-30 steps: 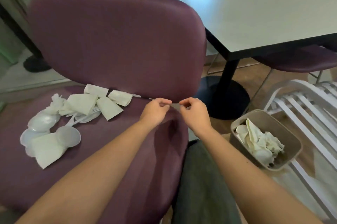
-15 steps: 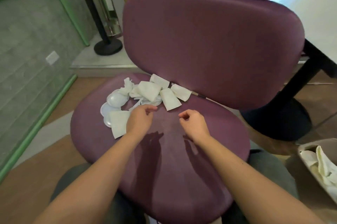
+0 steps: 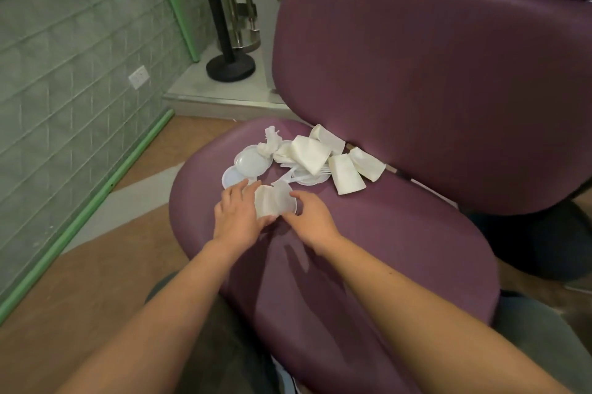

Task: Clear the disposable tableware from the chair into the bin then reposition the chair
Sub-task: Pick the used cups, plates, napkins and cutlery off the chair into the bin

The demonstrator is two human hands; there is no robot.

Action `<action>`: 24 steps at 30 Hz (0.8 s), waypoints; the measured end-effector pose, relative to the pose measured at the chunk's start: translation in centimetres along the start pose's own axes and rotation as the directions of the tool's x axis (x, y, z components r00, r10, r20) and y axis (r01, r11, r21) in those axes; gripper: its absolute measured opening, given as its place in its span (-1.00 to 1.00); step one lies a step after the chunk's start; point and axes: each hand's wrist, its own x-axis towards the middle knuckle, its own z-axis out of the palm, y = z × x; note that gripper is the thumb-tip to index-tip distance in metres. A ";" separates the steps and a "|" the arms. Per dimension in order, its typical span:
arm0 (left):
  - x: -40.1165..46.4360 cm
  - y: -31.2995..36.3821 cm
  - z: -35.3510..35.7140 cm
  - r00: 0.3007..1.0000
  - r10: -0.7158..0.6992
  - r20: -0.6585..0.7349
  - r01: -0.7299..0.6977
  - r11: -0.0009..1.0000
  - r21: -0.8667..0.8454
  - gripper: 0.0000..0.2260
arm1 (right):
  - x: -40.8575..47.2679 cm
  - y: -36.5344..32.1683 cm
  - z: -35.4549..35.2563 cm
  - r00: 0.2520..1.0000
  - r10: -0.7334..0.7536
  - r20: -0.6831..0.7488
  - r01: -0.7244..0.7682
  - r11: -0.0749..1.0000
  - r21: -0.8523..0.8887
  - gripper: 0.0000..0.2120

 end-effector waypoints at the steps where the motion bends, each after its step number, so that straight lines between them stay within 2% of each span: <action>1: 0.1 -0.2 0.1 1.000 0.006 0.012 -0.006 1.000 0.014 -0.29 | 0.3 -0.2 0.7 1.000 0.020 0.011 -0.020 1.000 0.019 -0.49; 6: 0.6 -0.2 -0.1 1.000 0.021 -0.022 -0.020 0.999 0.047 -0.30 | 1.4 -0.9 3.1 0.997 0.067 -0.035 -0.065 0.996 0.069 -0.39; 10: 0.8 0.0 0.1 0.998 0.011 -0.066 -0.006 0.997 0.082 -0.24 | 1.8 -0.8 3.3 0.993 0.086 -0.083 -0.078 0.992 0.100 -0.61; 13: 0.7 0.5 0.1 0.990 0.025 -0.137 -0.003 0.987 0.158 -0.31 | 1.3 -0.4 2.4 0.987 0.119 -0.110 -0.106 0.988 0.114 -0.79; 16: 0.6 0.9 -0.3 0.988 0.027 -0.152 0.003 0.981 0.192 -0.44 | 0.6 0.7 1.0 0.973 0.148 -0.179 -0.136 0.988 0.075 -0.83; 18: 0.6 1.2 -0.8 0.985 0.012 -0.172 0.007 0.994 0.109 -0.58 | 0.2 1.5 0.1 0.963 0.149 -0.226 -0.138 0.988 0.067 -0.83; 20: 0.2 1.8 -1.5 0.985 -0.012 -0.173 0.011 1.000 -0.005 -0.70 | -0.6 2.4 -1.1 0.945 0.192 -0.263 -0.161 0.978 0.133 -0.81; 22: 0.1 2.6 -1.9 0.990 -0.035 -0.137 0.014 0.988 -0.153 -0.74 | -1.6 3.1 -2.6 0.926 0.239 -0.293 -0.177 0.959 0.222 -0.81; 24: 0.0 4.2 -2.1 0.998 -0.039 -0.052 0.017 0.930 -0.368 -0.71 | -2.7 3.9 -4.5 0.906 0.271 -0.326 -0.181 0.943 0.280 -0.82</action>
